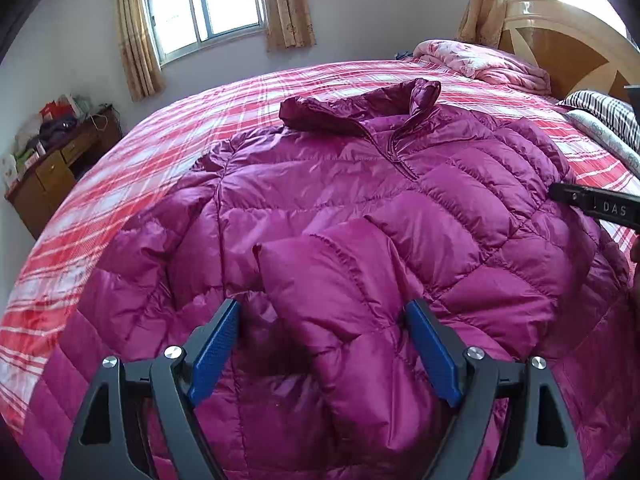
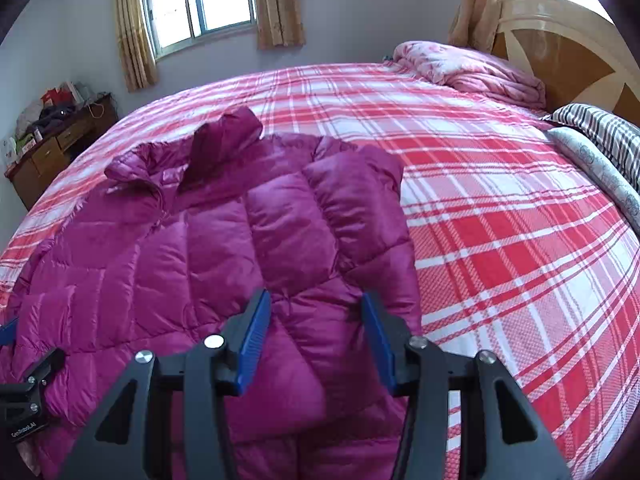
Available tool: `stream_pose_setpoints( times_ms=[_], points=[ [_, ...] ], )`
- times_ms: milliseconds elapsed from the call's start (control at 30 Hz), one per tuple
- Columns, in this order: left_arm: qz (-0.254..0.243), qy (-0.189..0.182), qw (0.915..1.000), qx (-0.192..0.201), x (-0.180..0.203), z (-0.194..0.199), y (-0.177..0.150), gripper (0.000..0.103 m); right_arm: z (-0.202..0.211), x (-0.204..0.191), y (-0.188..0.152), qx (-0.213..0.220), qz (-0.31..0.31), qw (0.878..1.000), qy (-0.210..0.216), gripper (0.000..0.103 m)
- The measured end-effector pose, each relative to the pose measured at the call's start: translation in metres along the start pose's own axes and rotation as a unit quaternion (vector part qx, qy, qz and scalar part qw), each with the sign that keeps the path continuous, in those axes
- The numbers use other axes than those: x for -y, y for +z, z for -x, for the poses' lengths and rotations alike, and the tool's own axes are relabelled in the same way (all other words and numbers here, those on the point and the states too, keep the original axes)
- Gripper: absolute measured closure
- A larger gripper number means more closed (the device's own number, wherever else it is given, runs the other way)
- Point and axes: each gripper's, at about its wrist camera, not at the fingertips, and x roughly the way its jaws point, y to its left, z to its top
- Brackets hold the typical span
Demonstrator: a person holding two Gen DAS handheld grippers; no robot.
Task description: Fold large clothes
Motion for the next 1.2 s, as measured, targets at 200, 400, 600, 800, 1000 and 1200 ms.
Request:
stream_pose_setpoints(
  times_ms=[200, 400, 600, 800, 1000, 1200],
  points=[
    [0.0, -0.009, 0.9999, -0.009, 0.001, -0.004, -0.003, 0.018, -0.01, 0.0, -0.002, -0.038, 0.012, 0.999, -0.006, 0.052],
    [0.032, -0.012, 0.9993, 0.014, -0.01, 0.009, -0.002, 0.018, 0.031, 0.012, 0.011, 0.044, -0.015, 0.999, -0.009, 0.053],
    [0.05, 0.007, 0.9983, 0.03, -0.021, 0.005, 0.009, 0.018, 0.007, 0.013, 0.041, 0.039, -0.03, 0.999, -0.022, 0.053],
    [0.031, 0.02, 0.9993, -0.012, -0.012, -0.014, 0.009, 0.015, -0.035, 0.013, 0.034, -0.029, -0.031, 0.999, -0.02, 0.053],
    [0.032, 0.025, 0.9986, -0.034, -0.013, -0.024, 0.009, 0.009, -0.038, 0.008, 0.03, -0.038, -0.02, 0.999, -0.033, 0.052],
    [0.033, 0.024, 0.9986, -0.034, -0.014, -0.025, 0.009, 0.009, -0.036, -0.001, 0.033, -0.045, 0.0, 0.998, -0.052, 0.052]
  ],
)
